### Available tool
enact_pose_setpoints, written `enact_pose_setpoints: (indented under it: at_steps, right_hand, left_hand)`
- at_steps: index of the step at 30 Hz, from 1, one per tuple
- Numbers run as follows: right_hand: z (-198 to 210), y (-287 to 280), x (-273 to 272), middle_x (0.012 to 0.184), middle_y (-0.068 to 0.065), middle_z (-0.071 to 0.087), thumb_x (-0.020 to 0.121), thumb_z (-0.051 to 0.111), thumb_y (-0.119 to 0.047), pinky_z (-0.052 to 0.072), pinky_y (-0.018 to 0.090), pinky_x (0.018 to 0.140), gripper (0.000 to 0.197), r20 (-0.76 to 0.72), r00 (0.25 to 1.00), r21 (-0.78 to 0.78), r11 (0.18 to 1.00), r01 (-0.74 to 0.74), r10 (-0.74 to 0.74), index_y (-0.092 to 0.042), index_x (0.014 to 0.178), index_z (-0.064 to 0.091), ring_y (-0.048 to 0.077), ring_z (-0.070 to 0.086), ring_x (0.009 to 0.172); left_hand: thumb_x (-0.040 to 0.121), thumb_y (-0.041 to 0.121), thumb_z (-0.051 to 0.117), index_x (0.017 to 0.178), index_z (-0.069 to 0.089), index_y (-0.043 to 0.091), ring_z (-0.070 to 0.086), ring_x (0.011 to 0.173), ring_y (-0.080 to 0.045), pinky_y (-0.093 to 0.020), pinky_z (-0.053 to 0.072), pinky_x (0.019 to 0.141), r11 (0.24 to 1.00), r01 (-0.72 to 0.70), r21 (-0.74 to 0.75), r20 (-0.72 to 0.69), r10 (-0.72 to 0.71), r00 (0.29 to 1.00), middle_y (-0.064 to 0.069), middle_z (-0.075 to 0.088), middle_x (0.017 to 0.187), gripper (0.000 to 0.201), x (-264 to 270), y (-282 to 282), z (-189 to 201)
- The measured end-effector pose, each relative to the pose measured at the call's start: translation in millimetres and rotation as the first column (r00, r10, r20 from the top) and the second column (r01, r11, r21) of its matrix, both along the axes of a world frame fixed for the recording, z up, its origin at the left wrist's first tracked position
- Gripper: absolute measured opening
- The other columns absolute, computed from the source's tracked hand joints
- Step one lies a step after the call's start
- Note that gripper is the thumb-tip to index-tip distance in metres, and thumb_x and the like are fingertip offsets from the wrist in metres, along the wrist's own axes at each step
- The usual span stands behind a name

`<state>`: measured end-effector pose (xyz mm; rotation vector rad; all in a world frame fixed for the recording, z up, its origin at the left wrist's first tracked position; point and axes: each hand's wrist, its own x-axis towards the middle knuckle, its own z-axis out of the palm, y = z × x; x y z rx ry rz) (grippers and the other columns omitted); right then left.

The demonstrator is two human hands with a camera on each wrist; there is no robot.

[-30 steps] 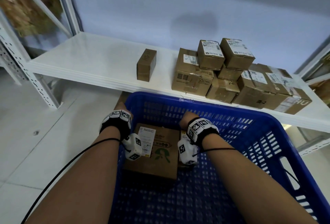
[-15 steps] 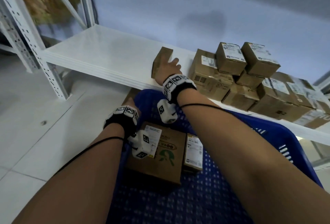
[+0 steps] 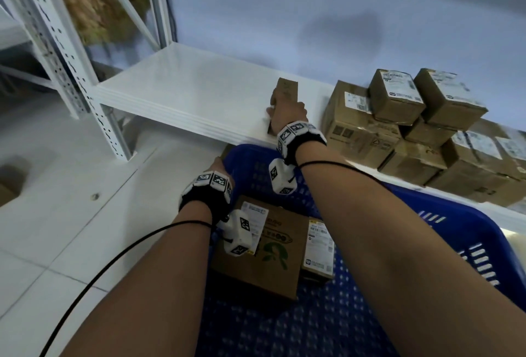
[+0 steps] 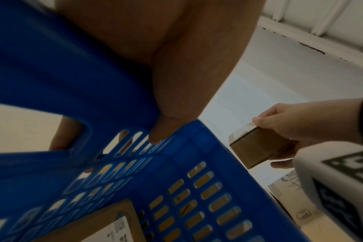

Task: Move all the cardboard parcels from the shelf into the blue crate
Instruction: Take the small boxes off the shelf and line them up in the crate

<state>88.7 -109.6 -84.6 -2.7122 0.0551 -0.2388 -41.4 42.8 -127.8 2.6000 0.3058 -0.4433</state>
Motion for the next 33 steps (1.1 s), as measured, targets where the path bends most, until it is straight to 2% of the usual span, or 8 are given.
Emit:
enact_pose_setpoints:
  at_steps: [7,10,14,18,22,26,30,33]
  right_hand:
    - [13.9,-15.9,-71.8,0.108,0.018,0.060,0.073,0.064,-0.029,0.057,0.047,0.083,0.074,0.019,0.999,0.575,0.817,-0.046,0.042,-0.048,0.133,0.024,0.036,0.062,0.092]
    - [15.0,-42.6,-96.7,0.121,0.005,0.055,0.075,0.076,-0.019,0.056,0.040,0.091,0.090,-0.056,0.998,0.634,0.773,0.017,0.023,-0.030,0.147,0.023,0.024,0.060,0.108]
    - [21.4,-83.3,-130.5,0.116,0.003,0.064,0.076,0.078,-0.008,0.054,0.025,0.083,0.064,-0.097,0.995,0.683,0.730,0.039,0.036,-0.014,0.135,0.052,0.017,0.063,0.106]
    - [18.8,-130.2,-159.0,0.117,0.004,0.061,0.073,0.071,0.010,0.059,0.032,0.080,0.059,-0.181,0.974,0.683,0.730,0.025,0.137,-0.018,0.125,0.060,0.022,0.062,0.108]
    - [2.7,-188.8,-186.8,0.126,0.007,0.056,0.071,0.064,0.015,0.056,0.026,0.074,0.064,-0.234,0.950,0.566,0.823,-0.040,0.207,-0.041,0.102,0.062,0.025,0.056,0.116]
    - [-17.9,-229.5,-207.1,0.128,0.006,0.052,0.075,0.055,0.021,0.060,0.043,0.080,0.074,-0.267,0.928,0.570,0.819,-0.066,0.261,-0.049,0.100,0.062,0.029,0.052,0.117]
    - [-38.4,-246.5,-223.4,0.125,0.004,0.055,0.073,0.053,0.027,0.058,0.054,0.085,0.077,-0.188,0.956,0.624,0.779,-0.062,0.227,-0.044,0.100,0.065,0.032,0.053,0.120]
    - [-53.5,-255.4,-228.2,0.125,0.009,0.060,0.071,0.049,0.030,0.053,0.052,0.096,0.079,-0.141,0.965,0.655,0.752,-0.077,0.221,-0.040,0.101,0.067,0.032,0.055,0.123]
  left_hand:
    - [0.091,0.029,0.054,0.126,0.041,0.014,0.058,0.118,-0.038,-0.048,0.047,0.101,0.996,-0.072,-0.045,-0.019,0.072,0.997,-0.017,0.058,0.127,0.040,-2.9,-1.6,-2.8]
    - [0.086,0.026,0.061,0.134,0.038,0.015,0.056,0.121,-0.039,-0.049,0.046,0.102,0.993,-0.097,-0.061,-0.047,0.094,0.994,-0.018,0.055,0.135,0.055,-8.5,-9.9,-1.5]
    - [0.084,0.020,0.064,0.142,0.028,0.011,0.055,0.123,-0.040,-0.050,0.047,0.102,0.997,-0.069,-0.039,-0.052,0.067,0.996,-0.023,0.053,0.137,0.069,-14.5,-23.5,-1.0]
    - [0.078,0.016,0.065,0.143,0.023,0.013,0.047,0.126,-0.048,-0.059,0.040,0.105,0.994,-0.110,0.015,-0.058,0.111,0.992,-0.030,0.043,0.140,0.078,-18.3,-36.5,-2.6]
    - [0.089,0.023,0.056,0.141,0.037,0.007,0.023,0.140,-0.042,-0.057,0.027,0.113,0.981,-0.124,0.149,0.096,0.111,0.989,-0.024,0.023,0.151,0.057,-21.3,-72.1,21.1]
    - [0.098,0.031,0.041,0.123,0.059,0.007,0.045,0.128,-0.042,-0.047,0.042,0.104,0.993,0.090,0.076,0.248,-0.106,0.963,-0.023,0.048,0.137,0.039,-18.8,-130.3,44.6]
    - [0.103,0.049,0.025,0.136,0.053,0.003,0.051,0.131,-0.036,-0.042,0.039,0.112,0.937,0.295,-0.184,-0.106,-0.318,0.942,-0.021,0.052,0.143,0.063,-36.0,-191.5,28.8]
    - [0.088,0.068,0.044,0.133,0.054,0.003,0.062,0.117,-0.042,-0.059,0.045,0.103,0.821,0.028,-0.570,-0.447,-0.338,0.828,-0.028,0.061,0.130,0.079,-46.9,-213.8,-6.5]
